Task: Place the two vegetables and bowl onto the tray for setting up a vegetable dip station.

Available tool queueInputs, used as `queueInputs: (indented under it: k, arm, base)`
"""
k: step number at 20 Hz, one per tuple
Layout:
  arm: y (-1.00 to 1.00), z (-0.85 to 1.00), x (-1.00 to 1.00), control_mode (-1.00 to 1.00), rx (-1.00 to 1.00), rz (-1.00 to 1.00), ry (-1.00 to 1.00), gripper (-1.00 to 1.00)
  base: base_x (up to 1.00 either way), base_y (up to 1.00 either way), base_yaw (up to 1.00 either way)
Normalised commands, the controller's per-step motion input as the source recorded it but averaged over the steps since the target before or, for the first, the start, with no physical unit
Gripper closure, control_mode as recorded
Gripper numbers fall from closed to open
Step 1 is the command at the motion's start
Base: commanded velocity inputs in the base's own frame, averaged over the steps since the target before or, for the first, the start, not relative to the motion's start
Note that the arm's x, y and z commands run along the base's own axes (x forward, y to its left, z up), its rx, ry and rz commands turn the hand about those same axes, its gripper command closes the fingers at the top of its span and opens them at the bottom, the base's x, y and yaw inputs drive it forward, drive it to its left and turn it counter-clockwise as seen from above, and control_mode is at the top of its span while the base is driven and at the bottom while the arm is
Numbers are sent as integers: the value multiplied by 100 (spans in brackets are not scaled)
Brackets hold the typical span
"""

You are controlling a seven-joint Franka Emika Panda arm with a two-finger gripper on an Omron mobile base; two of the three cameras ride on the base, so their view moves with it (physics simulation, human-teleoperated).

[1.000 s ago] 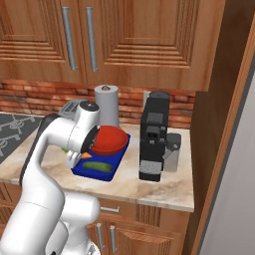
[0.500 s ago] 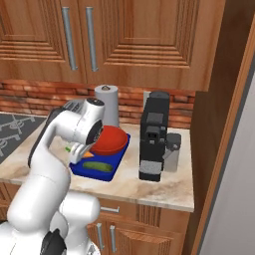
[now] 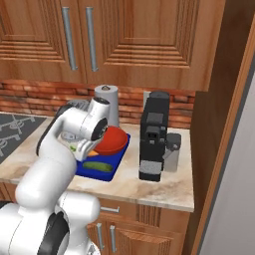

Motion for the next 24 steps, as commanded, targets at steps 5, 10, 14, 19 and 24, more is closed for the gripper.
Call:
queueInputs:
  k: [5, 10, 14, 19, 24]
  arm:
    - [0, -33, 10, -100, 0, 0, -6, 100]
    - [0, -27, 22, -100, 0, -1, -4, 100]
    - [-1, -23, 23, -100, 0, -2, 0, 100]
    - [-1, -20, 21, -100, 0, 0, 3, 100]
    - [0, -21, 10, -100, 0, 0, 1, 100]
  base:
    - [0, 0, 0]
    - [0, 0, 0]
    - [0, 0, 0]
    - [0, 0, 0]
    - [0, 0, 0]
